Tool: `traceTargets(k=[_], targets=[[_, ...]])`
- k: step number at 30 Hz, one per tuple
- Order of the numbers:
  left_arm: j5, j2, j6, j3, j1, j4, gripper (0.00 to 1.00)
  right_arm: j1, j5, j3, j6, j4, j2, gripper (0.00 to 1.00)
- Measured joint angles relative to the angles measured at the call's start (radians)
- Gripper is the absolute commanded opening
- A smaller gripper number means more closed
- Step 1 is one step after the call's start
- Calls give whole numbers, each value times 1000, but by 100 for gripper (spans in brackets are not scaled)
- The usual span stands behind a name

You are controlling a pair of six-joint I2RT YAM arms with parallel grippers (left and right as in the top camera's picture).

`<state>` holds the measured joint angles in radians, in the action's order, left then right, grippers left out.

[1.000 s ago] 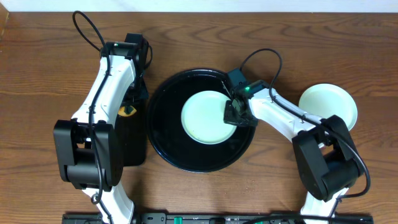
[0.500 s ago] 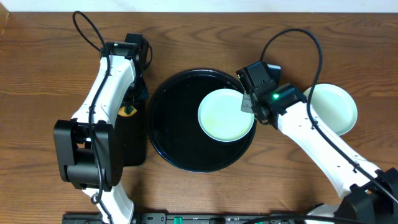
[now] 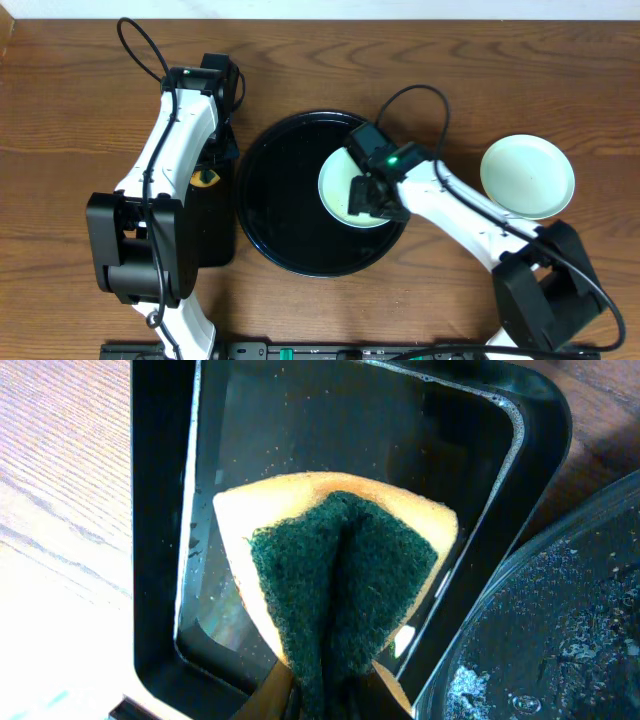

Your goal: Clean dirty plates on tray and stack at the side

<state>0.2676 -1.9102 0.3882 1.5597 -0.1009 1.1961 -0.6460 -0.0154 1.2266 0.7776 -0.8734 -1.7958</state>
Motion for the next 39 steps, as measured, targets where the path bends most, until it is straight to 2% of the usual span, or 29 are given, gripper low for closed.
traceTargets(k=[3,7,10,11,17,20,21,24,28,34,36,37,38,39], targets=[[0,0,0,0,0,0,11,-31,-16,0,27,3,-16,70],[0,0,0,0,0,0,12,-43,-25,0,53,2,-27,66],[0,0,0,0,0,0,12,-44,-28,-2,67,0,-29,71],[0,0,0,0,0,0,16,-44,-28,-3,72,-1,-29,75],[0,0,-3,0,0,0,17,-23,1,-6,145,-91,-30,61],[0,0,-3,0,0,0,17,-4,33,-10,208,-142,-30,50],[0,0,-3,0,0,0,17,2,42,-11,228,-148,-30,50],[0,0,-3,0,0,0,17,11,68,-11,294,-153,-30,61],[0,0,-3,0,0,0,17,12,85,-32,416,-99,-30,68],[0,0,-3,0,0,-1,17,11,77,-115,539,121,-31,67],[-1,0,-3,0,0,-1,17,11,72,-143,568,158,-31,58],[-3,0,-3,0,0,-1,17,11,72,-149,579,163,-31,49],[-5,0,-3,0,0,-3,17,11,71,-151,589,170,-29,39],[-8,0,-3,0,0,-4,17,11,71,-151,595,181,-29,17]])
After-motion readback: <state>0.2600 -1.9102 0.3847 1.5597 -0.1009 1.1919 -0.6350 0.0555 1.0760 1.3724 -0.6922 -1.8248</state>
